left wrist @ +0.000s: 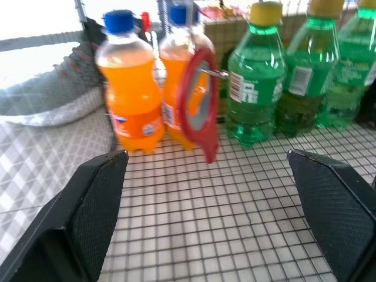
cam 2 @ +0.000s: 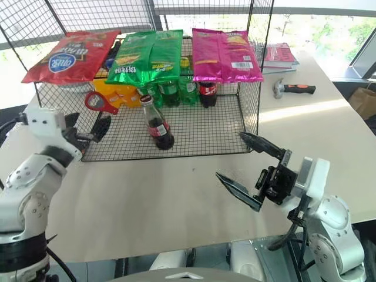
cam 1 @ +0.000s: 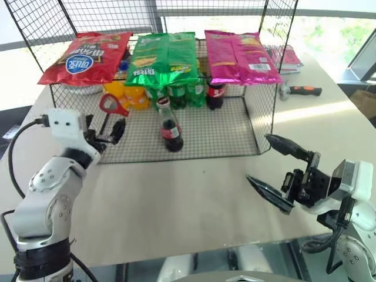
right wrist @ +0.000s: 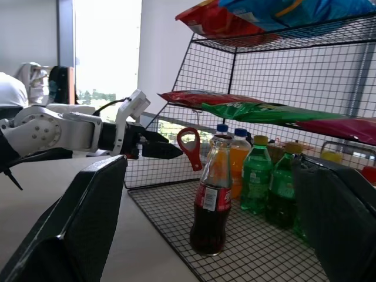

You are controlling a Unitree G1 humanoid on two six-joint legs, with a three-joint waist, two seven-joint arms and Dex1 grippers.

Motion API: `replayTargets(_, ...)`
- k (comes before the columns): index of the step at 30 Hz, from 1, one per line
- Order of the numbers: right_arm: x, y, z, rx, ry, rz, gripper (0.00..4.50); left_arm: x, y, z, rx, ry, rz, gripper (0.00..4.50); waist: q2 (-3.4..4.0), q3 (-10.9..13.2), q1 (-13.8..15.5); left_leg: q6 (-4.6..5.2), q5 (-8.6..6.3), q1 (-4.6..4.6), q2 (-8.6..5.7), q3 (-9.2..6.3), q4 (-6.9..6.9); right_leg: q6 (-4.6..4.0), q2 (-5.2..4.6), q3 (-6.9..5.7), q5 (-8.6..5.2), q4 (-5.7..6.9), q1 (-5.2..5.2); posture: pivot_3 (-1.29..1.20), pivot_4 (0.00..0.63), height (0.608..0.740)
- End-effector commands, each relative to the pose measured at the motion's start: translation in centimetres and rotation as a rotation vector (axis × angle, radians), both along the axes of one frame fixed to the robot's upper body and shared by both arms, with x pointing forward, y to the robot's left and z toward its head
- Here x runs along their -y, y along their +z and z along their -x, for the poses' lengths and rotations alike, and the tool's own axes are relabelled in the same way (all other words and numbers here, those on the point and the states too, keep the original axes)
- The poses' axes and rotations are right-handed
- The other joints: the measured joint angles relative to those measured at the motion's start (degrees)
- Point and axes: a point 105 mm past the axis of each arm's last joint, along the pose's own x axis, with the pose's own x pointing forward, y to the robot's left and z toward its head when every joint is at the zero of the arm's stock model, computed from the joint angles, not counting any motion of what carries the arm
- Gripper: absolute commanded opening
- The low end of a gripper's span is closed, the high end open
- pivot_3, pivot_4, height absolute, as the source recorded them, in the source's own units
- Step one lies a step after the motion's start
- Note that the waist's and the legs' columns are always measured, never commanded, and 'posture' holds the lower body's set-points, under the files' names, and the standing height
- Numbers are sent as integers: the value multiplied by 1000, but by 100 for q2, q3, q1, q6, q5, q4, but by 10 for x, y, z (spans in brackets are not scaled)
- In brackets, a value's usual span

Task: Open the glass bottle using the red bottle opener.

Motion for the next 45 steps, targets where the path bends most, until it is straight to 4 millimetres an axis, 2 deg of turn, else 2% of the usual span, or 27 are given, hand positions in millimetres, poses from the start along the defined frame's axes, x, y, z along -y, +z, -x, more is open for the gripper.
replayTargets(1, -9, 10, 6, 33, -14, -10, 4500, -2, 9, -15, 13, -11, -53, 4486, 0, 0, 14, -1, 0, 0, 0, -3, -1, 0, 0, -3, 0, 1, 0, 0, 150, 740)
replayTargets(4, -11, 13, 2, 33, -45, -23, 4500, -4, 10, -27, 24, -10, -68, 3678, -1, 0, 17, -2, 1, 0, -1, -4, 0, 0, -1, -4, 0, 2, 0, 0, 150, 740)
replayTargets(10, -10, 12, -4, 23, -96, -19, 4500, -1, 13, -45, 51, -47, -84, 806, -2, -1, 12, -2, 1, -1, -4, -5, 4, 0, -2, -5, 0, 4, -1, 0, 150, 740)
replayTargets(12, -10, 11, -6, 14, -109, -20, 4500, -2, 14, -47, 62, -47, -83, 117, -2, -1, 10, -2, 1, -1, -4, -4, 3, 0, -2, -4, 0, 4, -2, 0, 150, 740)
replayTargets(16, -8, 11, -9, 3, -142, -25, 4500, -4, 19, -46, 88, -69, -77, 117, -2, -1, 8, -2, 1, -2, -4, -4, 3, 0, -2, -4, 0, 4, -3, 0, 150, 740)
replayTargets(19, -1, -1, -14, -38, -189, 16, 4500, -3, 24, -38, 92, -140, -83, 117, -3, -1, 7, -2, 1, -2, -4, -4, 5, 0, -2, -4, 0, 8, -4, 0, 150, 740)
replayTargets(22, 14, -15, -28, -74, -363, 95, 4500, -4, 24, -27, 67, -234, -111, 117, -2, -1, -14, -2, 1, -2, -3, -1, 3, 0, -2, -1, 0, 8, -7, 0, 150, 740)
replayTargets(28, 12, -24, -30, -145, -308, 115, 4500, -1, 29, -17, 59, -373, -201, 117, 0, 0, 19, -2, 2, -2, -3, -4, 5, 0, -2, -3, 0, 14, -7, 0, 150, 740)
replayTargets(31, 12, -31, -35, -214, -286, 145, 4500, 4, 39, -16, 90, -422, -176, 117, -2, 0, 14, -2, 2, -2, -4, -1, 10, 0, -4, -1, 0, 18, -5, 0, 150, 740)
replayTargets(37, 13, -38, -43, -222, -325, 192, 4500, 9, 39, -11, 84, -470, -91, 117, -3, 0, -2, -1, 2, -2, -4, 1, 6, 0, -4, -3, 0, 20, -11, 0, 150, 740)
replayTargets(42, 11, -49, -47, -226, -385, 354, 4500, 12, 40, -12, 40, -490, 29, 117, -5, -1, 3, 0, 2, -4, -7, -1, 10, 0, -8, -6, 0, 21, -10, 0, 150, 740)
replayTargets(45, 12, -51, -49, -262, -402, 365, 4500, 9, 41, -14, 4, -463, 153, 117, -5, -1, 0, 0, 2, -4, -7, -2, 12, 0, -7, -6, 0, 26, -12, 0, 150, 740)
